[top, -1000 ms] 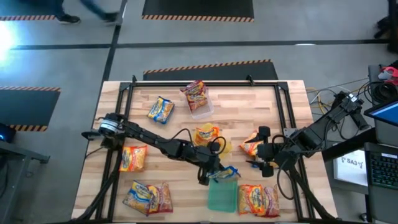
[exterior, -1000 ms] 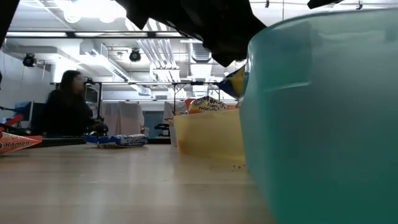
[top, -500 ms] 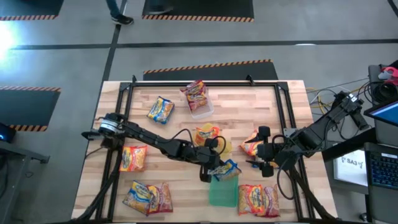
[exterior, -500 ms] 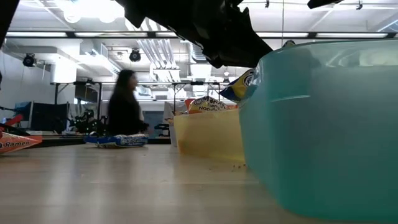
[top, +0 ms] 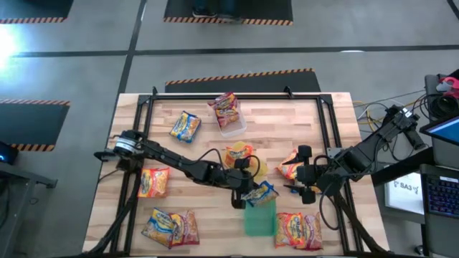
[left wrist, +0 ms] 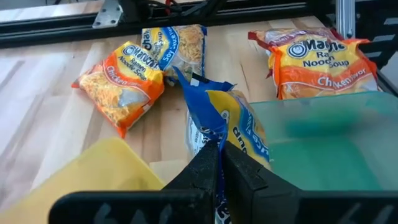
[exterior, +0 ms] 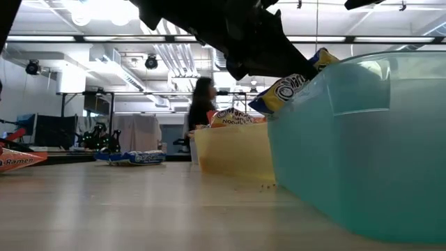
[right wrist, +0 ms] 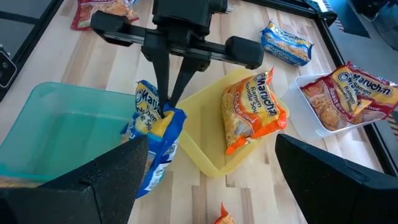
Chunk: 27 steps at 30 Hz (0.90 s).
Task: Sort Maruchan noodles
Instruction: Put the blue noodle pack into the green bin
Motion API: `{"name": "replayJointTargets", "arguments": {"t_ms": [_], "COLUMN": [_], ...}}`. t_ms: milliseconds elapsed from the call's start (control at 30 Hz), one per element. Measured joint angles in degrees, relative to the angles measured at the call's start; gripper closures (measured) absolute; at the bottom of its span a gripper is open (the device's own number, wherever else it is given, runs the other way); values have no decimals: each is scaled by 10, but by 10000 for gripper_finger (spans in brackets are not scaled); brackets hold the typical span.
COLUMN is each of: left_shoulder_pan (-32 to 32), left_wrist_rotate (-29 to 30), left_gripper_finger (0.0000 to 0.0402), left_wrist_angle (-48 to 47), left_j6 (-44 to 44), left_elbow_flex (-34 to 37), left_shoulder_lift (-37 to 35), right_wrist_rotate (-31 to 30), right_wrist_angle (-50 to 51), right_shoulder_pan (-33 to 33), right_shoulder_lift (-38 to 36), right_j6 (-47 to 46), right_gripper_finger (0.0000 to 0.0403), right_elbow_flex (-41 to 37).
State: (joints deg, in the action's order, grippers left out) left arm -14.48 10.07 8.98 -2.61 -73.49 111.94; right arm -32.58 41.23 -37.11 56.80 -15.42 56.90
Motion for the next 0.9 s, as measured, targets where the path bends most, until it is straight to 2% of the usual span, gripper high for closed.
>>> {"name": "replayJointTargets", "arguments": {"t_ms": [233,633,767,900], "left_shoulder_pan": [-1,-3,-3,-7], "left_wrist_rotate": [0,5,1,-2], "left_gripper_finger": [365,249,220,200], "left_wrist_angle": [-15,-14,-16,-34], "left_j6": [8,3,-36,-120], "left_elbow_flex": [0,0,0,0], "left_shoulder_lift": [0,-15,-38,-41], "right_wrist_rotate": [0,0,0,0], "right_wrist_angle": [0,0,0,0], "right_shoulder_pan": [0,0,0,0], "right_shoulder_lift": [0,0,0,0], "right_j6": [0,0,0,0], "right_gripper_finger": [62,62,62,62], "right_elbow_flex": [0,0,0,0]}}
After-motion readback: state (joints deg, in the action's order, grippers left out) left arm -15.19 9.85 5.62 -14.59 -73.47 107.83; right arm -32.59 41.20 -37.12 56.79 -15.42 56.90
